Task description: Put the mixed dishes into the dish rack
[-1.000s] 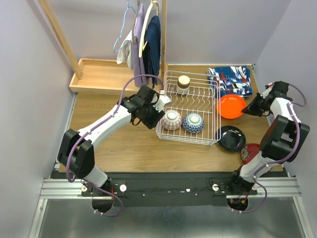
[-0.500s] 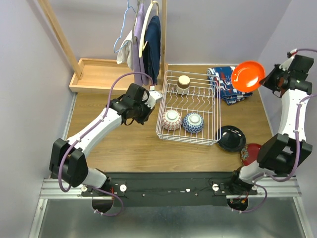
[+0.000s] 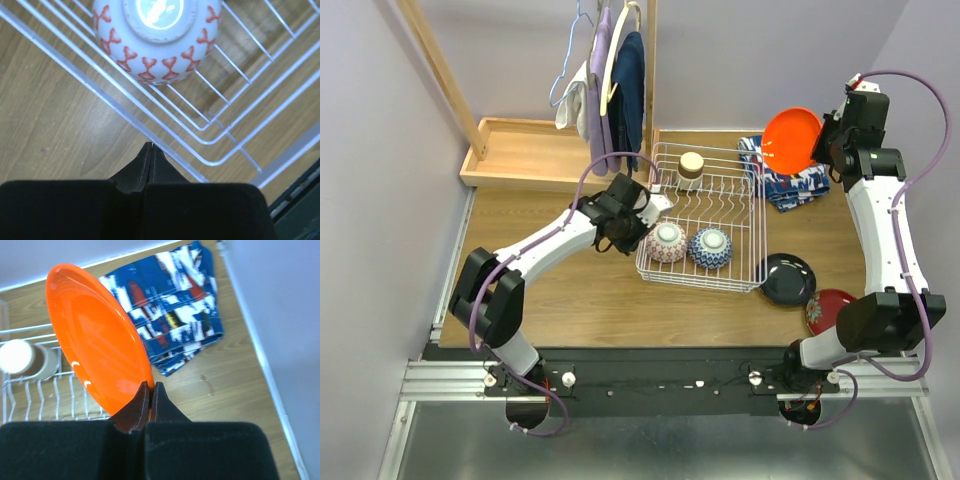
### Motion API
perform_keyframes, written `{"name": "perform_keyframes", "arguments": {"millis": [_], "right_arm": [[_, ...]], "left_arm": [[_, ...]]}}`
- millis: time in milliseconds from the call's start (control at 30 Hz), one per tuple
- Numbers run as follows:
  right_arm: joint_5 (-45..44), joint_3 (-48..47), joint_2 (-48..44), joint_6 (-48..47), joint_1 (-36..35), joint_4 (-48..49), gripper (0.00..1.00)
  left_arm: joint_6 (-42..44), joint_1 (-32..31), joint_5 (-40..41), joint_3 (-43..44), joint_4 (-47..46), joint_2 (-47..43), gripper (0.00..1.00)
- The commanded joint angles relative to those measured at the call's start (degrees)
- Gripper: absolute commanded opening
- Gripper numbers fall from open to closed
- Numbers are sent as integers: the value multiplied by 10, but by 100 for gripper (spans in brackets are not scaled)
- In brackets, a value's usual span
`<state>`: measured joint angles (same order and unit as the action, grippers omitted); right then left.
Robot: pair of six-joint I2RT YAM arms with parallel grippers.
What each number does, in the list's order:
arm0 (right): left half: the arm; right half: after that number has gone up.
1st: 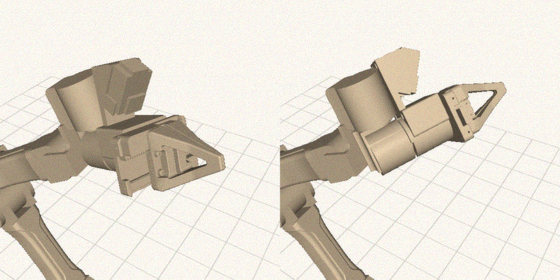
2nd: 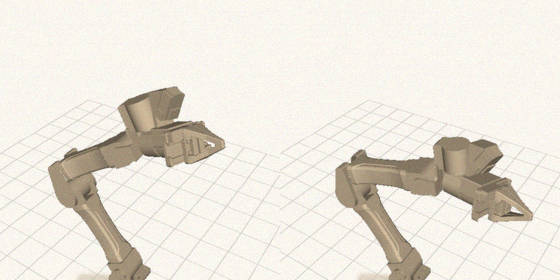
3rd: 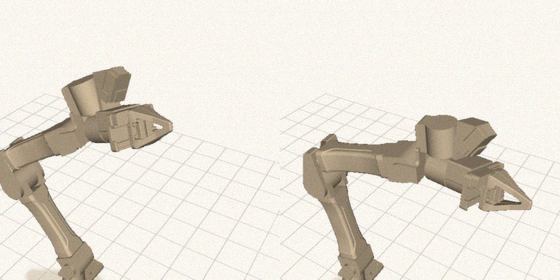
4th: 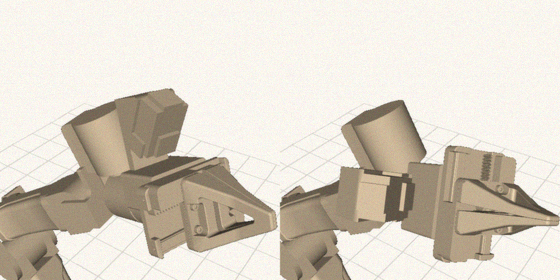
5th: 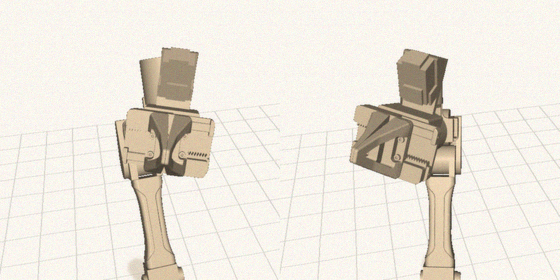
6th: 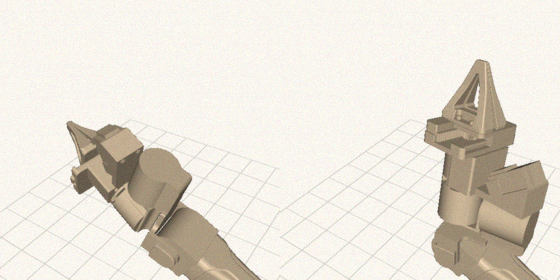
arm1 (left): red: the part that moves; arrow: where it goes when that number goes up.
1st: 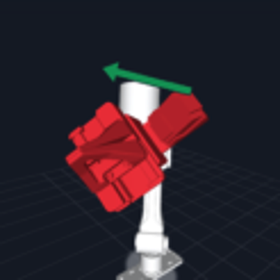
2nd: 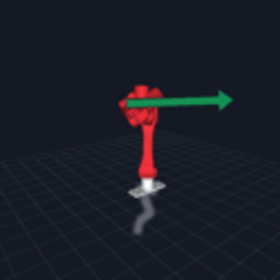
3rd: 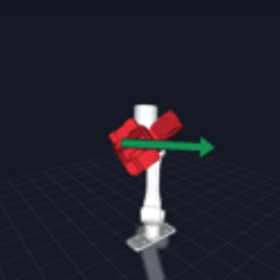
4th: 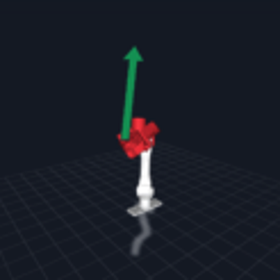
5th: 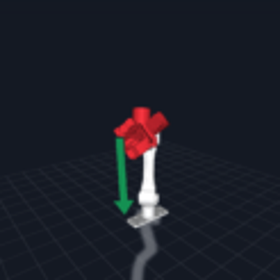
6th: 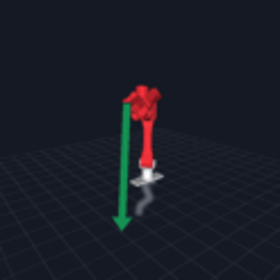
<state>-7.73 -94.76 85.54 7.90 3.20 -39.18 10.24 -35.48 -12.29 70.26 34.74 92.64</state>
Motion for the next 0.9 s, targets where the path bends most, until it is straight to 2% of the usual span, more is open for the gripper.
{"name": "perform_keyframes", "arguments": {"millis": [0,167,300,400,467,533,667,867], "right_arm": [[-115,-8,-12,-11,-21,-8,0],[-145,-9,-11,-24,-46,-41,0],[-152,13,-13,-29,-56,-57,0],[-172,32,-10,-27,-66,-57,0],[-185,44,-6,-30,-80,-52,0],[-209,49,4,-31,-92,-47,0],[-226,52,23,-26,-101,-43,0],[-250,41,71,-18,-106,-38,0]], "left_arm": [[7,-58,-14,36,1,-4,0],[3,-113,-16,38,-5,-8,0],[-4,-125,14,43,0,-7,0],[6,-122,50,29,13,-21,20],[7,-118,55,4,22,-42,31],[-1,-104,51,-22,29,-65,46],[4,-88,49,-65,43,-104,53],[-4,-57,49,-97,43,-149,55]]}}
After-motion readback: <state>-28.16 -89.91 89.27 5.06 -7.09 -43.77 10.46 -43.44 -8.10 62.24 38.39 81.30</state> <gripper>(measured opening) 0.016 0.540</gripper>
